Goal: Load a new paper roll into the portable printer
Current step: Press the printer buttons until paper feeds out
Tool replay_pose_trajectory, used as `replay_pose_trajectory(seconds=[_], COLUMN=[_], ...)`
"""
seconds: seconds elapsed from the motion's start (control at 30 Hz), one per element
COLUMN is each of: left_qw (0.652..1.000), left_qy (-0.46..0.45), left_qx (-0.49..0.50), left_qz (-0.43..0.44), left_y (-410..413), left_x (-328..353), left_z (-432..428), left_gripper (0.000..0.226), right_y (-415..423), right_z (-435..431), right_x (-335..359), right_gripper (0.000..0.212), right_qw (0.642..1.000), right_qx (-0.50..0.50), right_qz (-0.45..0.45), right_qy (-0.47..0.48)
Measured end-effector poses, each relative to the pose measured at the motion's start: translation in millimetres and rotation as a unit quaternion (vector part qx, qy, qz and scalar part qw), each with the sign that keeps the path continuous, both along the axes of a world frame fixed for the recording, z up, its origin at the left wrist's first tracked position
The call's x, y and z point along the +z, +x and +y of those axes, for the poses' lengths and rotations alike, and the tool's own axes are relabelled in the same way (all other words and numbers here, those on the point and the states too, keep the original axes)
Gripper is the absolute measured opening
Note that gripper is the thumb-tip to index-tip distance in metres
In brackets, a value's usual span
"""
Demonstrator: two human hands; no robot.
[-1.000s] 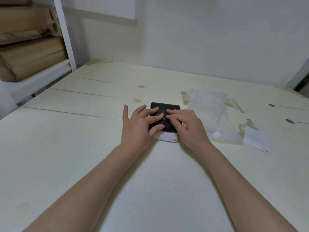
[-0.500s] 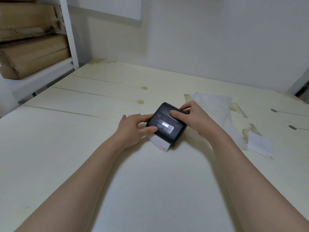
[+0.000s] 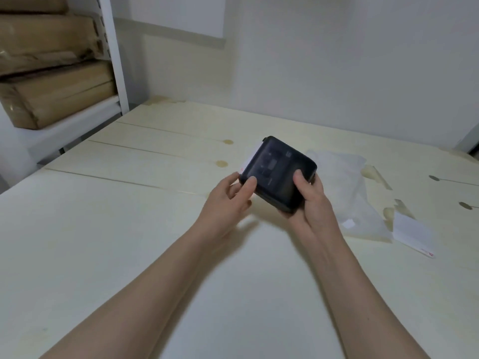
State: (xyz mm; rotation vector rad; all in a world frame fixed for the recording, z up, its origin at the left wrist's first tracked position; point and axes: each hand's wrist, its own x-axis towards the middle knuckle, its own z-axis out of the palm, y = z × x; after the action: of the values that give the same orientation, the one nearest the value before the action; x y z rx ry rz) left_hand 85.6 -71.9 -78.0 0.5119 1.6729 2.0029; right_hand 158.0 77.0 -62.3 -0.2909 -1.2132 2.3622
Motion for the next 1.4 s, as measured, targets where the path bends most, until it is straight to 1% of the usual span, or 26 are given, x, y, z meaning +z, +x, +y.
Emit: replay_pose_trajectory(seconds=[0.07,0.17,0.27,0.33,0.43,0.53,0.63,0.8,0.87,0.97,1.07,1.13,1.2,1.27,1.4], left_qw=[0.997,0.993,0.992,0.991,0.990,0.988,0.986,0.982,0.982,0.981,0.977,0.978,0.984,0.988,0.991], left_qy=[0.069,0.103,0.107,0.109,0.105,0.100,0.096,0.096,0.096,0.097,0.102,0.105,0.095,0.073,0.040], left_qx=[0.025,0.063,0.073,0.079,0.087,0.100,0.123,0.145,0.151,0.170,0.186,0.175,0.144,0.129,0.120], left_qz=[-0.021,-0.007,0.014,0.025,0.044,0.055,0.059,0.072,0.061,0.019,-0.019,-0.034,-0.046,-0.044,-0.043], left_y=[1,-9,-16,-16,-15,-14,-13,-8,-6,-4,-1,0,-1,-4,-9], left_x=[-3,-3,-1,0,4,6,8,12,11,10,9,10,12,13,13], left_z=[8,5,-3,-5,-7,-10,-10,-8,-6,1,6,5,3,-1,-4], left_gripper=[0.038,0.023,0.025,0.028,0.031,0.024,0.018,0.002,0.003,0.010,0.015,0.027,0.036,0.034,0.024], right_y=[3,12,20,23,24,22,20,18,16,10,4,4,6,9,12], right_z=[-4,1,8,8,9,7,3,5,3,-7,-18,-22,-18,-10,-3], right_x=[-3,-3,1,4,4,0,0,4,4,1,-5,-5,-1,3,2], right_gripper=[0.054,0.042,0.038,0.040,0.043,0.045,0.046,0.044,0.044,0.049,0.053,0.051,0.041,0.035,0.033], right_qw=[0.999,0.991,0.969,0.957,0.953,0.950,0.952,0.960,0.966,0.979,0.980,0.983,0.986,0.985,0.979], right_qx=[0.005,0.038,0.128,0.165,0.158,0.138,0.121,0.071,0.054,0.033,0.075,0.094,0.087,0.075,0.039], right_qz=[-0.022,-0.064,-0.048,-0.032,-0.024,-0.027,-0.026,-0.026,-0.032,-0.054,-0.078,-0.084,-0.085,-0.093,-0.121], right_qy=[0.028,0.107,0.208,0.238,0.259,0.278,0.280,0.270,0.253,0.195,0.168,0.137,0.117,0.126,0.156])
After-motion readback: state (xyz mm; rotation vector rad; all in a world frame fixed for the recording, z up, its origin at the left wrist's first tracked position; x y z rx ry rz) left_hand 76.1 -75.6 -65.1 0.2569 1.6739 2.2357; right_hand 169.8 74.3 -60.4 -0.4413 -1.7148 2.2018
